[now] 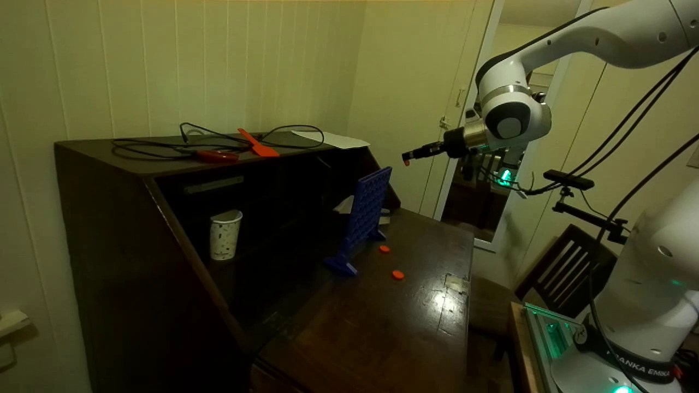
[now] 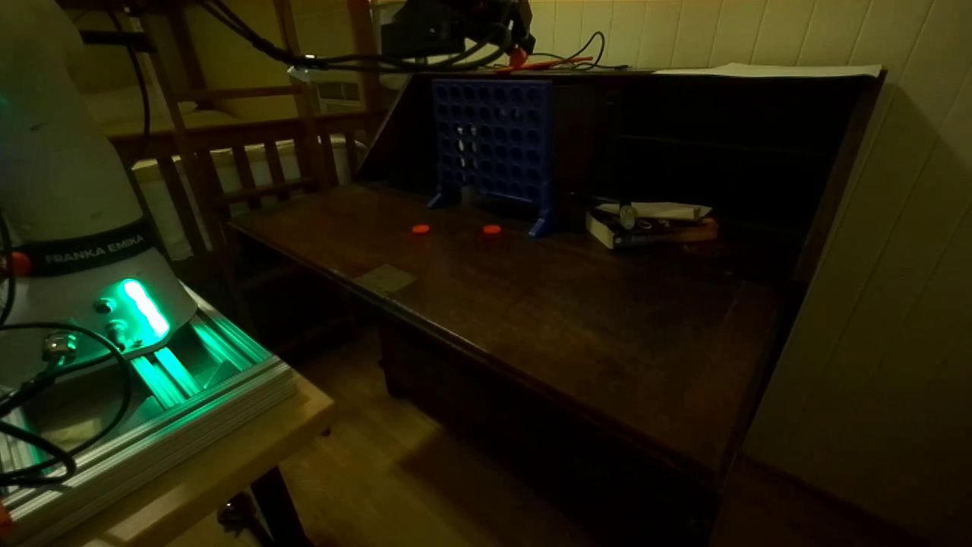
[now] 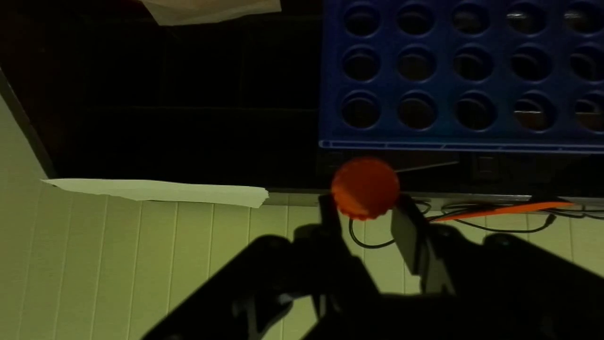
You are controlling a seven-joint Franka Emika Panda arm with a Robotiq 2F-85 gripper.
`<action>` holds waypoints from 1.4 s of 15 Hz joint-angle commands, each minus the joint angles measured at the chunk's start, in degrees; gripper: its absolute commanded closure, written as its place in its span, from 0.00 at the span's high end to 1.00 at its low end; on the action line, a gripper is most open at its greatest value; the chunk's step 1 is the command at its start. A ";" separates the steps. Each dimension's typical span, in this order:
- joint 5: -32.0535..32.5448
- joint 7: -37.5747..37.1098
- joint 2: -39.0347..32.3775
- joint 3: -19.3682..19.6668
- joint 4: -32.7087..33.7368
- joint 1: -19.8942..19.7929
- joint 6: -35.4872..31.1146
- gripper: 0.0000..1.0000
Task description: Put two orange rings in the rack
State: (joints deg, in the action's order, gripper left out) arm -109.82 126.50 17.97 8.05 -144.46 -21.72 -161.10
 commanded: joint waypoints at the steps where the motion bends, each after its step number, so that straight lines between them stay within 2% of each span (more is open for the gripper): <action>1: 0.00 0.01 -0.06 0.00 0.03 0.00 0.01 0.34; 2: -0.02 0.01 -0.10 0.00 0.07 0.00 0.01 0.09; 3: -3.93 4.05 -0.21 -0.21 0.99 -0.56 0.24 0.09; 10: -10.63 10.66 -1.86 0.44 2.17 -1.01 4.63 0.09; 21: -14.59 16.34 -6.61 2.47 3.63 -0.95 11.85 0.09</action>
State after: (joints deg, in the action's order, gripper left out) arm -121.45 139.66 13.48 9.64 -142.49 -22.78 -150.93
